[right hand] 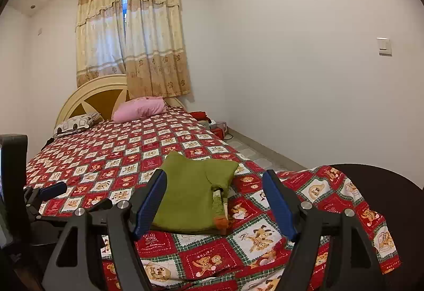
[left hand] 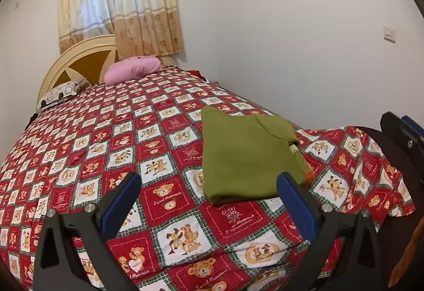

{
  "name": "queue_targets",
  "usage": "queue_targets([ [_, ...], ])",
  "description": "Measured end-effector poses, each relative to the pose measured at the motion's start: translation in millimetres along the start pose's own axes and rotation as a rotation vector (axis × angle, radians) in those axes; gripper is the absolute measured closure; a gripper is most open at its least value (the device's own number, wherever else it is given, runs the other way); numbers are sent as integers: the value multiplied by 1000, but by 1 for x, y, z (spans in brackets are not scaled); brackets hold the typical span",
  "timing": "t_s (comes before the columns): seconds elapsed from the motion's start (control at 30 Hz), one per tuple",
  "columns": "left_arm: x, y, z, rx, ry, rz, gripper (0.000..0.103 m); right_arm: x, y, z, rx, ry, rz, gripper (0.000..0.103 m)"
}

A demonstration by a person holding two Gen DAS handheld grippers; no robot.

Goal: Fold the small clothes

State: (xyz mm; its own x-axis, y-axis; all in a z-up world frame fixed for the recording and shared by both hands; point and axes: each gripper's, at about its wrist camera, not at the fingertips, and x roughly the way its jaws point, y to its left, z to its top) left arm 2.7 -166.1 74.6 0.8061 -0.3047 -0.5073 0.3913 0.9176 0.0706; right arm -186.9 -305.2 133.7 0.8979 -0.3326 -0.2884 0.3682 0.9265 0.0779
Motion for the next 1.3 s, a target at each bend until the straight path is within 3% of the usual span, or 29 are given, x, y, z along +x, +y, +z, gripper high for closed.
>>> queue_targets([
  [1.3,6,1,-4,5,25,10,0,-3,-8,-5,47,7,-52,28],
])
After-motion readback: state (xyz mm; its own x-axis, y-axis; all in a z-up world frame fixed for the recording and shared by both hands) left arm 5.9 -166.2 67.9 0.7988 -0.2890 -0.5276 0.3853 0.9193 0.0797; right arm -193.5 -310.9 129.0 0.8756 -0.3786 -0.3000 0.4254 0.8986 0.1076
